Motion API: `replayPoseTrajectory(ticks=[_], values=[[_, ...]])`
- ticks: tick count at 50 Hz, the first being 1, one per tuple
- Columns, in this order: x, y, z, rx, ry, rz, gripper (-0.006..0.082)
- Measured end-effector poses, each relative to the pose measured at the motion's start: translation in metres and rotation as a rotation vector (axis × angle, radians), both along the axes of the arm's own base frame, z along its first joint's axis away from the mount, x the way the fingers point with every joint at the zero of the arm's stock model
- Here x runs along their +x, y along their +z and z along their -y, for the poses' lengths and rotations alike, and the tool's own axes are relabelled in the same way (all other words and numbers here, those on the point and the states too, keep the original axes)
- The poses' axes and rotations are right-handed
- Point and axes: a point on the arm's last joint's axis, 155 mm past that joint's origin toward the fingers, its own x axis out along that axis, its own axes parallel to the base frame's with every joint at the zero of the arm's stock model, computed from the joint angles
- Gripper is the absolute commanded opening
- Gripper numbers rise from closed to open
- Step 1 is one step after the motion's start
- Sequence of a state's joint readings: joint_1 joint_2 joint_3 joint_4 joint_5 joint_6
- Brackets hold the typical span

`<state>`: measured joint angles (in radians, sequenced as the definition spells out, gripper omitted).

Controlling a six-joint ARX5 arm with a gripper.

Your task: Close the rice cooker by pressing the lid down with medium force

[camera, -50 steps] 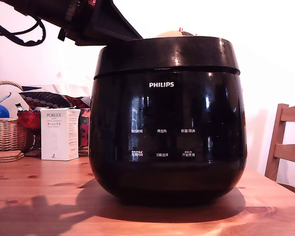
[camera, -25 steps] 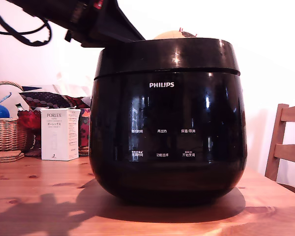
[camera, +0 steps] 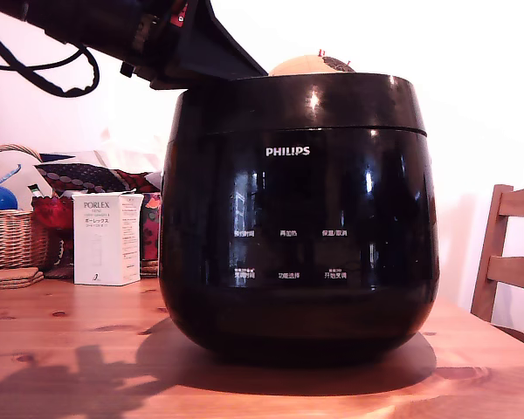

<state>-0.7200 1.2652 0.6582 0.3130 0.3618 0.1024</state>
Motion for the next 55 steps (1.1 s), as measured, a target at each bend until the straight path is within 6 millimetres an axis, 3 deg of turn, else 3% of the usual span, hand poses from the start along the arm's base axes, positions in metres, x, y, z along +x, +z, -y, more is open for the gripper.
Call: replayPoseTrajectory(ticks=[25,33,42,51,55], values=[[-0.013,0.024,-0.003,-0.144,-0.011,0.025,-0.0022],[-0.02,0.028,-0.016,-0.15,0.019,0.033,-0.0022],[-0.02,0.066,-0.033,-0.215,0.086,0.121,-0.0022],[-0.011,0.08,-0.059,-0.223,0.194,0.151,-0.0022],[0.003,0.081,-0.079,-0.197,0.287,0.176,-0.0022]])
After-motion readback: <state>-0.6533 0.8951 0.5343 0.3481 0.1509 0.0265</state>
